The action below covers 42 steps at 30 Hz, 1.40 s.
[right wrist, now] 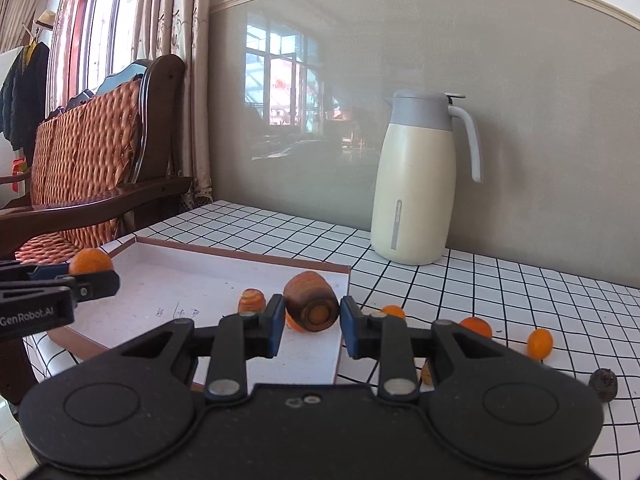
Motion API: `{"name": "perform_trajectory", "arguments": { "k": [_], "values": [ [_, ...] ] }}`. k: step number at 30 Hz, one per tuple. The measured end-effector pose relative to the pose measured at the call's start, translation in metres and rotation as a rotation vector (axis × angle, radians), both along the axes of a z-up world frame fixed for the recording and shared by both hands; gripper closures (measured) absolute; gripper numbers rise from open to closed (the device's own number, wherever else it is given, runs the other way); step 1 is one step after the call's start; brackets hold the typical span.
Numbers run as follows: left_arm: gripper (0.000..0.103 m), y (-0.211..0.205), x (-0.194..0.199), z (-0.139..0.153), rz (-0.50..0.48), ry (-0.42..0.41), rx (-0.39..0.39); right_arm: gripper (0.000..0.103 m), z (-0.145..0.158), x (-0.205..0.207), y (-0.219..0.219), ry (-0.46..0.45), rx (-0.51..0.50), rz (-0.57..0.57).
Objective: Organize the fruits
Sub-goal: 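Carry the orange and carrot piece into the brown box and release both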
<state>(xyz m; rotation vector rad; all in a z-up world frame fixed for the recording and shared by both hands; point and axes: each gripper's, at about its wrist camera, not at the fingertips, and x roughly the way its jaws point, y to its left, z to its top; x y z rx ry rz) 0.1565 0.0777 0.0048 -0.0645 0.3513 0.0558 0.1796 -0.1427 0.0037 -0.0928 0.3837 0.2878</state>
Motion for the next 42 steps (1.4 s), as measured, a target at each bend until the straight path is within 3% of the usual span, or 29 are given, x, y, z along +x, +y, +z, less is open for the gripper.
{"name": "perform_trajectory", "arguments": {
  "k": [21, 42],
  "values": [
    [0.067, 0.054, 0.008, -0.022, 0.122, 0.051, 0.012, 0.082, -0.016, 0.017, 0.023, 0.030, 0.013, 0.036],
    [0.067, 0.082, 0.032, -0.032, 0.191, 0.067, 0.011, 0.081, -0.032, 0.052, 0.033, 0.075, -0.006, 0.055]
  ]
}}
